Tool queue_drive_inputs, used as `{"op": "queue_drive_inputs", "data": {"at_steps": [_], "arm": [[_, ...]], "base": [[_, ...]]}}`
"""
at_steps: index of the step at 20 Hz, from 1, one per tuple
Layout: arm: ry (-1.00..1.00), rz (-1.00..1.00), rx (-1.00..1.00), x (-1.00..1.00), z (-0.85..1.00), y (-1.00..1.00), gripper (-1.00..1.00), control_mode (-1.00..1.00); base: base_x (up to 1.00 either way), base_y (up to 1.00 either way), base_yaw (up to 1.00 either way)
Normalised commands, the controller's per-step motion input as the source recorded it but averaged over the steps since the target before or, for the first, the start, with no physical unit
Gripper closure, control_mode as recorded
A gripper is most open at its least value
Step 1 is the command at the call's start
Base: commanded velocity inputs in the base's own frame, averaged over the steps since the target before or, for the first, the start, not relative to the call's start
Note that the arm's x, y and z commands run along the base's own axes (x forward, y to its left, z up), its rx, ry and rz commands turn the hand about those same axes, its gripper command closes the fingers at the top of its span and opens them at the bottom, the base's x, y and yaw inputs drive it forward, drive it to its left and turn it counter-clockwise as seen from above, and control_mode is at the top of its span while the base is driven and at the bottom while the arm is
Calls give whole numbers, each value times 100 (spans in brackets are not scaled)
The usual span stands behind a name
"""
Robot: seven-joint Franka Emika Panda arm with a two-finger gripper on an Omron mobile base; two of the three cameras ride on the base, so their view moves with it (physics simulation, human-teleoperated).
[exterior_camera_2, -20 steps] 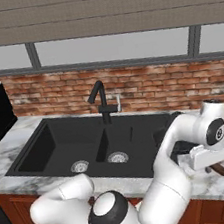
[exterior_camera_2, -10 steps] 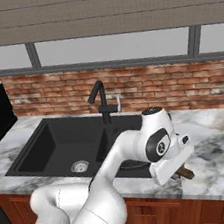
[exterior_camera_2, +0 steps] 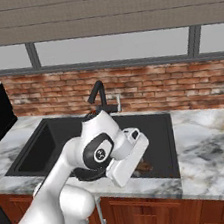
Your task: Pick the pan and sponge and place them into the sink. Then turn on the water.
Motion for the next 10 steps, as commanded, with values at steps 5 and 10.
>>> {"op": "queue_drive_inputs", "data": {"at_steps": [5,10], "arm": [[0,10,0,5,34,99,100,-100],[2,0,0,32,10,99,100,-100]], "base": [[0,0,0],[0,0,0]]}}
